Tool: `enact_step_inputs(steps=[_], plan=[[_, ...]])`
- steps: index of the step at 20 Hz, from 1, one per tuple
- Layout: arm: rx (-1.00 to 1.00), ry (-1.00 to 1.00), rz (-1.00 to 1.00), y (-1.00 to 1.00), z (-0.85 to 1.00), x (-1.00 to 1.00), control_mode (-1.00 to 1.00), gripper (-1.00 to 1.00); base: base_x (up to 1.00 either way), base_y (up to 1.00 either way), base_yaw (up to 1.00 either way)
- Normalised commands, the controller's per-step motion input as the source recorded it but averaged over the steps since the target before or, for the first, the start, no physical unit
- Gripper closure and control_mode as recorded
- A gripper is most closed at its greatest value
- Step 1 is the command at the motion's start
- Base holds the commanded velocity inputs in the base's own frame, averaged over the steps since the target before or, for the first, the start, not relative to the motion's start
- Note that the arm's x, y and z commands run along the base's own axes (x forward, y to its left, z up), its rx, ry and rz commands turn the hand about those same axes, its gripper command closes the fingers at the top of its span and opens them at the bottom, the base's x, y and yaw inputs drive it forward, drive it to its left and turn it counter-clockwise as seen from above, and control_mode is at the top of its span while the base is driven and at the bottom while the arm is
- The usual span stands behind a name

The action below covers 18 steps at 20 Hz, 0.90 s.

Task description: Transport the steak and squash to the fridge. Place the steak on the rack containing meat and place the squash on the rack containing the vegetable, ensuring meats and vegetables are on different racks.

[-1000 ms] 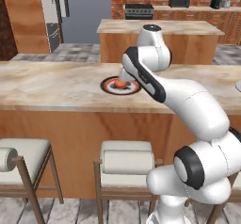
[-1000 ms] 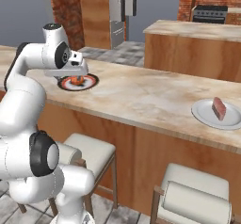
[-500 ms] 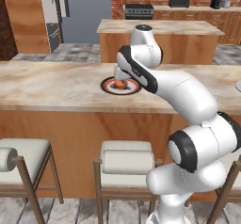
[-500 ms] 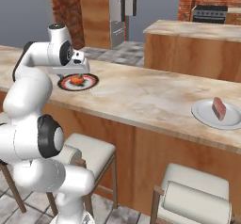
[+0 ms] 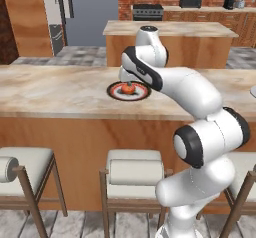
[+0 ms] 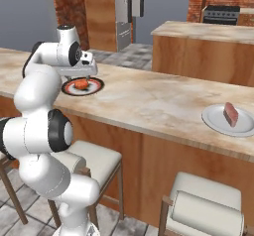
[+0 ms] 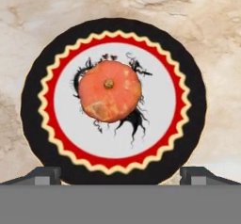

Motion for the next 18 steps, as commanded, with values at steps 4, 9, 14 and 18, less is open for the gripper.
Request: enact_step_inputs(steps=[4,9,14,18], plan=[[0.00,0.00,0.00,0.03,-0.18,0.07,-1.00,-1.00,0.00,0.00,0.00],[0.00,0.00,0.00,0.06,-0.23,0.10,-1.00,-1.00,0.00,0.00,0.00],[0.00,0.00,0.00,0.06,-0.19,0.10,-1.00,-1.00,0.00,0.00,0.00],[0.00,0.00,0.00,0.10,-0.16,0.21,-1.00,-1.00,0.00,0.00,0.00]])
